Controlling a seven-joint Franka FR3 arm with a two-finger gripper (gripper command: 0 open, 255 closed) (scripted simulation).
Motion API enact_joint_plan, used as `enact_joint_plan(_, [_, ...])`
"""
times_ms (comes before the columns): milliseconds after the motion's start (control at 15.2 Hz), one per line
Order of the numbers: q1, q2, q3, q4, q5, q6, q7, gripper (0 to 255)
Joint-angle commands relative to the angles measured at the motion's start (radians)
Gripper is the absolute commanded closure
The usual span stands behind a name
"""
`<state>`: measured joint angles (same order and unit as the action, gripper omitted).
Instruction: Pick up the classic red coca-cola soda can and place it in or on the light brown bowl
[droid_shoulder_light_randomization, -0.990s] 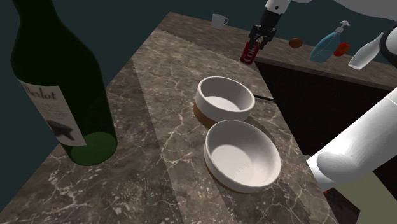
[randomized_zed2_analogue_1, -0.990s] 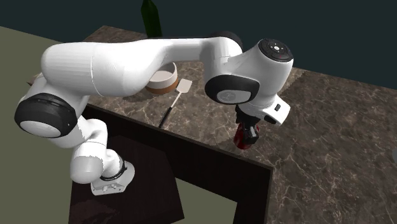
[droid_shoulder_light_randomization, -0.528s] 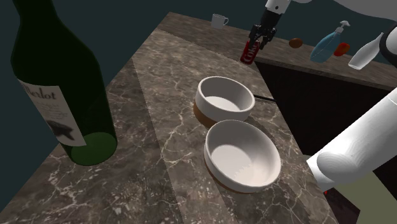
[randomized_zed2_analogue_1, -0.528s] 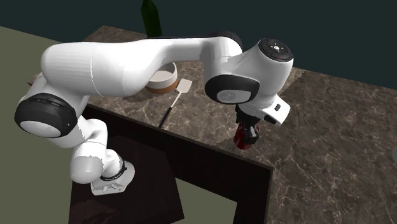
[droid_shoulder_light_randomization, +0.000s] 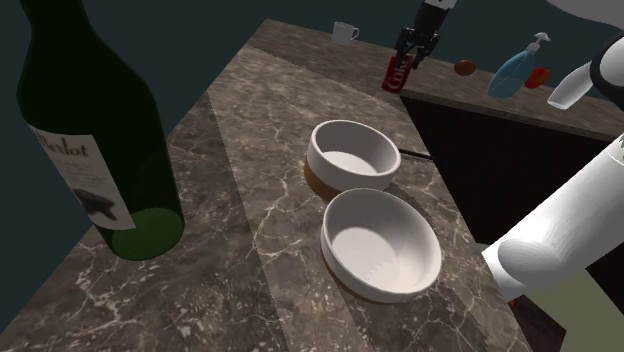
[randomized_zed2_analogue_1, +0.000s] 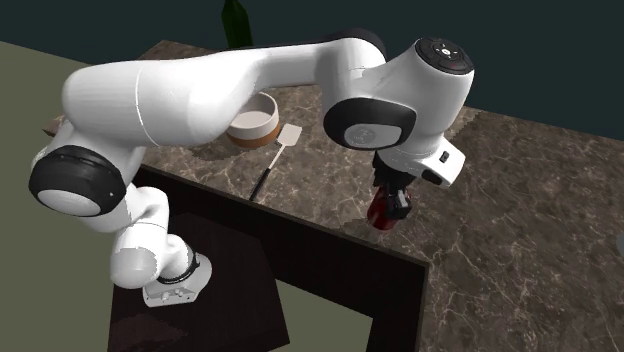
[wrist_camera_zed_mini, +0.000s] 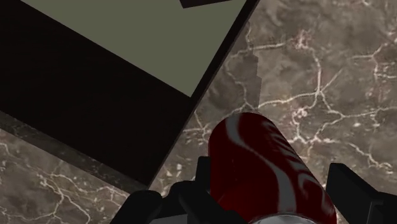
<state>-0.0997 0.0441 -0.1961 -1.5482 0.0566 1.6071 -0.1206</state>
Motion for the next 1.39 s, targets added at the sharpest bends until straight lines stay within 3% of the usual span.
enact_joint_plan(0, [0.0,0.005,0.0,0.035,0.001,-0.03,0.001,255])
enact_joint_plan(792, [-0.012,0.083,-0.007,0.304,0.019,-0.223,-0.001,255])
enact_joint_plan(1320, [-0.034,0.187,-0.013,0.57,0.046,-0.387,-0.004,255])
